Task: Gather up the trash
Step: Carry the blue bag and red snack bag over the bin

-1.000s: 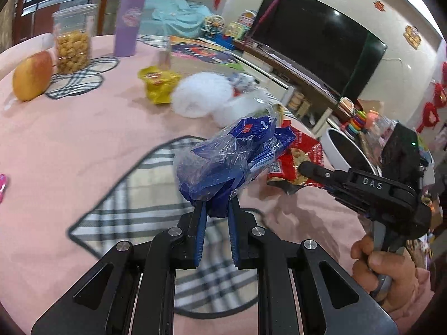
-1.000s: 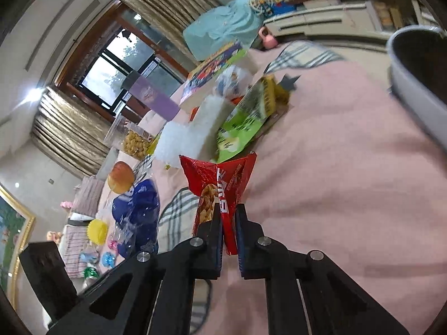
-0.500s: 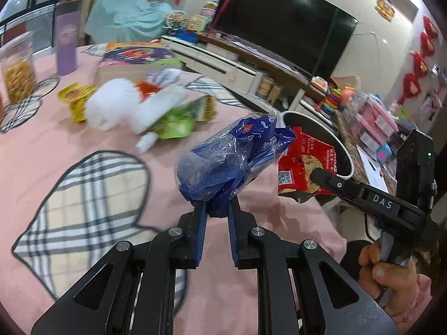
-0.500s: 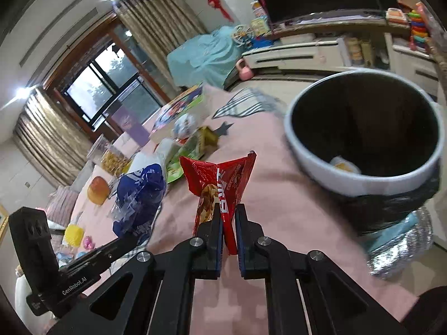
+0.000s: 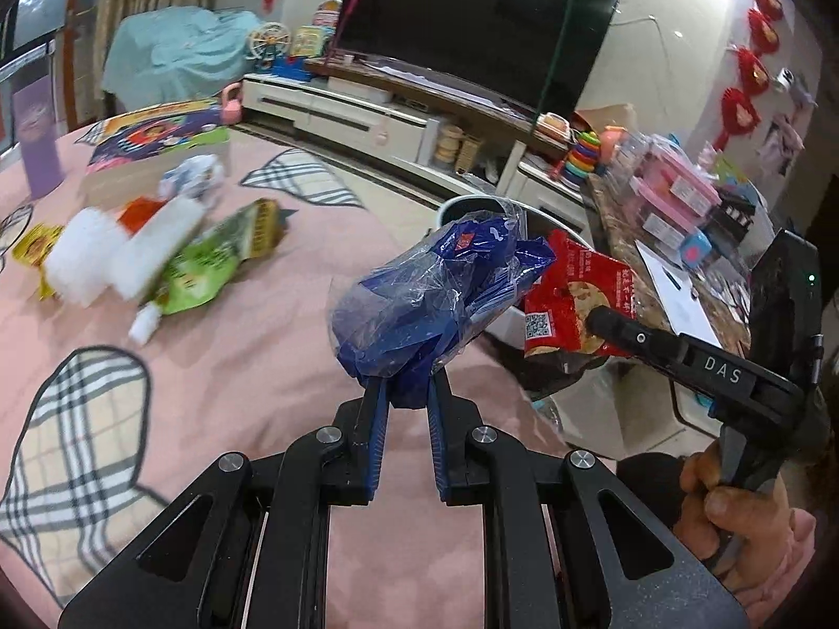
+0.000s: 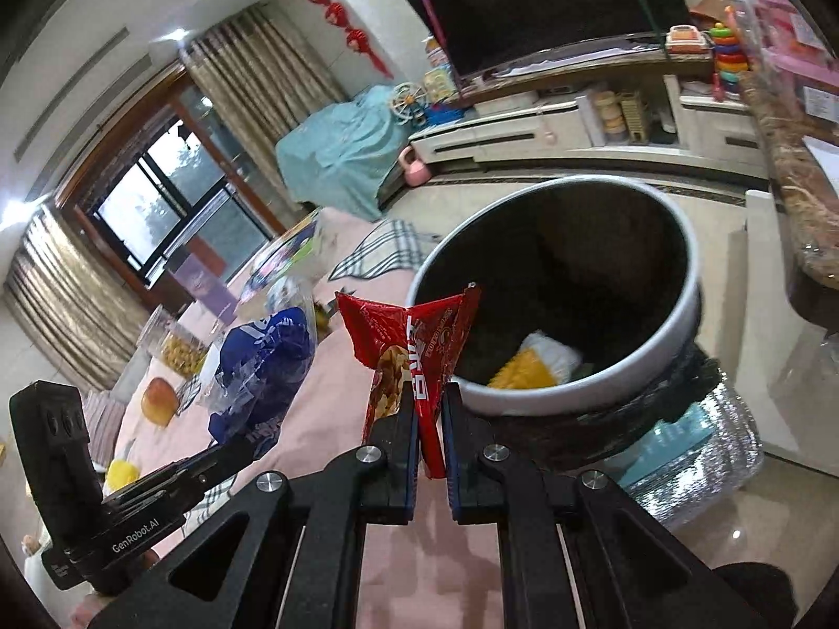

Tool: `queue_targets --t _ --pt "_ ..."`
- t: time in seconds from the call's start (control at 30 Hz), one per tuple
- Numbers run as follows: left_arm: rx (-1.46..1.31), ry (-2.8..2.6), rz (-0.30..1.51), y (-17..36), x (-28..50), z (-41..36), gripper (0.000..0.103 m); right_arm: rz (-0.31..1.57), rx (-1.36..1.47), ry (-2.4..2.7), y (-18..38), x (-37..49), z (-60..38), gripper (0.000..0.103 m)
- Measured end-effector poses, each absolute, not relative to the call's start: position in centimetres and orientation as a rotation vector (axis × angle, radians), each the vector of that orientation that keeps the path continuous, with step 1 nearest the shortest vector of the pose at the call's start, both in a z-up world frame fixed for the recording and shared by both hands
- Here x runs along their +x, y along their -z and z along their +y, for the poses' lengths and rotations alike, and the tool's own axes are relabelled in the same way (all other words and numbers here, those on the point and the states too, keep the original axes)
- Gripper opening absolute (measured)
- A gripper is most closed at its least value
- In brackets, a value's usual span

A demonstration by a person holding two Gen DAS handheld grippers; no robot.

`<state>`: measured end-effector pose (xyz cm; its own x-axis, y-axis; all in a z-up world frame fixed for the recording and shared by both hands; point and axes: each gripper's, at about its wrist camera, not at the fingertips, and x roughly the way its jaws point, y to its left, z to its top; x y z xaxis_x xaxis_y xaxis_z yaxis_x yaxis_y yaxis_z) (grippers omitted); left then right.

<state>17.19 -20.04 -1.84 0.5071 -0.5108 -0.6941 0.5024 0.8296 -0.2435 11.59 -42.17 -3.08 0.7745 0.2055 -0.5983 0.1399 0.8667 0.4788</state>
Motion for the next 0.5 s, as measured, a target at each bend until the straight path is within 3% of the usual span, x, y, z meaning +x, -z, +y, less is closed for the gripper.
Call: queue_targets --t 0.5 --pt "0.07 0.654 0.843 1.2 18.7 -26.0 0.013 0.649 0.553 0.033 2.5 11.1 -46.5 0.008"
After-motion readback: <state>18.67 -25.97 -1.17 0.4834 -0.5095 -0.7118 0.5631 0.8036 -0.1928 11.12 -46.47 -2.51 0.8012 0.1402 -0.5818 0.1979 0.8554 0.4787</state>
